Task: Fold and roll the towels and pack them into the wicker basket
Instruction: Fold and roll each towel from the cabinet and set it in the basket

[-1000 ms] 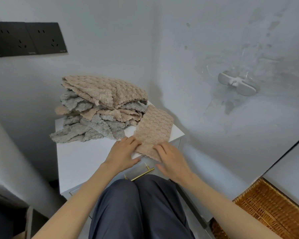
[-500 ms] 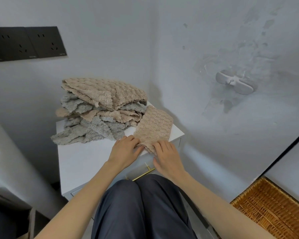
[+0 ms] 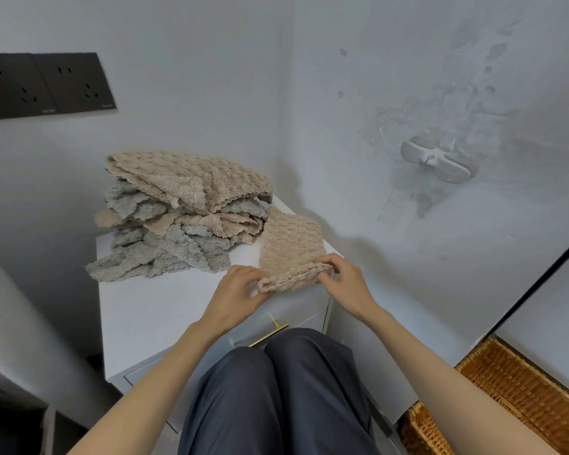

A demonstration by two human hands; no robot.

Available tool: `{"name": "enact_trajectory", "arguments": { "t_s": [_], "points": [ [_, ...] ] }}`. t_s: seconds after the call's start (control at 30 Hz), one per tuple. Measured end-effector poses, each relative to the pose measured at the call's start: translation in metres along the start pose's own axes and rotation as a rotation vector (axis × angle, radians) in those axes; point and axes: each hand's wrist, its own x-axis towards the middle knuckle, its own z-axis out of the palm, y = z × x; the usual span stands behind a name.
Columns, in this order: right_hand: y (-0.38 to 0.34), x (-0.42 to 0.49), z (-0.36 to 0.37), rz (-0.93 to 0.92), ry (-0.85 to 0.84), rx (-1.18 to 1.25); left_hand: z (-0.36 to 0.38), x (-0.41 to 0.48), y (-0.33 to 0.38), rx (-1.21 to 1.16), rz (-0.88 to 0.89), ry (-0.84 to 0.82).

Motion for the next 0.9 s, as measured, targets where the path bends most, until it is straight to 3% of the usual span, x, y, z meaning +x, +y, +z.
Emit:
{"name": "enact_trajectory", "arguments": {
  "t_s": [0.2, 0.47, 0.57, 0.63, 0.7, 0.77, 0.83, 0.9],
  "points": [
    [0.003, 0.000, -0.016, 0.100, -0.042, 0.127, 0.000, 0.013, -0.001, -0.161, -0.230, 0.012],
    [0.012, 0.006, -0.001, 0.343, 0.069, 0.024, 0.011, 0.025, 0.001, -0.030, -0.362, 0.102],
    [0.009, 0.003, 0.005, 0.353, 0.113, -0.122, 0.014, 0.026, 0.001, -0.035, -0.397, 0.116],
    [0.004, -0.002, 0.009, 0.134, 0.232, -0.331, 0.016, 0.026, 0.002, -0.041, -0.433, 0.100],
    [-0.005, -0.007, 0.016, -0.236, 0.309, -0.489, 0.017, 0.027, 0.003, -0.044, -0.450, 0.101],
    [-0.014, -0.010, 0.026, -0.547, 0.231, -0.526, 0.017, 0.027, 0.004, -0.038, -0.463, 0.098],
    [-0.019, -0.012, 0.037, -0.700, 0.112, -0.566, 0.016, 0.028, 0.005, -0.030, -0.477, 0.088],
    [-0.014, -0.016, 0.043, -0.715, 0.058, -0.631, 0.015, 0.029, 0.004, -0.029, -0.479, 0.088]
  ]
}}
